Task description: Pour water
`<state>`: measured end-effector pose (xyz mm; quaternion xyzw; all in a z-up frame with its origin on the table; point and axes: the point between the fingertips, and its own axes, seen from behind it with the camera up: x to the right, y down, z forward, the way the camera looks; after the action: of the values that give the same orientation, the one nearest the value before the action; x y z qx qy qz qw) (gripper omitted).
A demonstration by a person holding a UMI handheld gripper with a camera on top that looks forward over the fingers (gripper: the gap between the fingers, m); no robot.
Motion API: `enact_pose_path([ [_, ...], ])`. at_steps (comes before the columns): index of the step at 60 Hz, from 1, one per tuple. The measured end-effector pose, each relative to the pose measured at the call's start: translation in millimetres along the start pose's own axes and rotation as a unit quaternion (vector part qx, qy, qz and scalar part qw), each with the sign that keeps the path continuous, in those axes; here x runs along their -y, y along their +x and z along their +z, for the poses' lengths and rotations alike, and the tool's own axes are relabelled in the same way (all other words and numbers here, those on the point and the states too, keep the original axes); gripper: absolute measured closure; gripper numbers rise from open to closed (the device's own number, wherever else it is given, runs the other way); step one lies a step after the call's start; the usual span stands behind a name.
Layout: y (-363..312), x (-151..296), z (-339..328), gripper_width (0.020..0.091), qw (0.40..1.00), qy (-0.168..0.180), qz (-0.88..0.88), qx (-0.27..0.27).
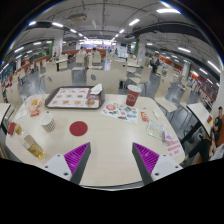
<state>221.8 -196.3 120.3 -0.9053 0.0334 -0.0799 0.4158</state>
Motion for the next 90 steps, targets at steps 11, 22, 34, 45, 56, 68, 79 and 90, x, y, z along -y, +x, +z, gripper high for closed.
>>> enact_pose_path([
  [11,-10.9,-5.8,-16.0,0.0253,1.0,-0.001,0.004,-0.01],
  [22,-44.0,-35.9,-43.1,0.0252,1.0,-0.009,0.015,-0.013],
  [34,-118.3,-74.4,-76.9,0.0251,1.0,-0.014,0.024,-0.011],
  [45,-209.3,-86.6,-83.3,0.0251,0.999,0.014,0.029,0.022],
  [56,-278.9,-58.8,-51.7,0.025,0.996,0.066,0.023,0.061],
  [68,-302.7,-30.0,4.1,0.0267,0.991,0.112,0.034,0.058],
  [79,-304.4,-20.0,31.2,0.0596,0.988,0.142,0.038,0.043],
  [90,-307.9,-19.6,31.4,0.0715,0.988,0.144,0.03,0.041],
])
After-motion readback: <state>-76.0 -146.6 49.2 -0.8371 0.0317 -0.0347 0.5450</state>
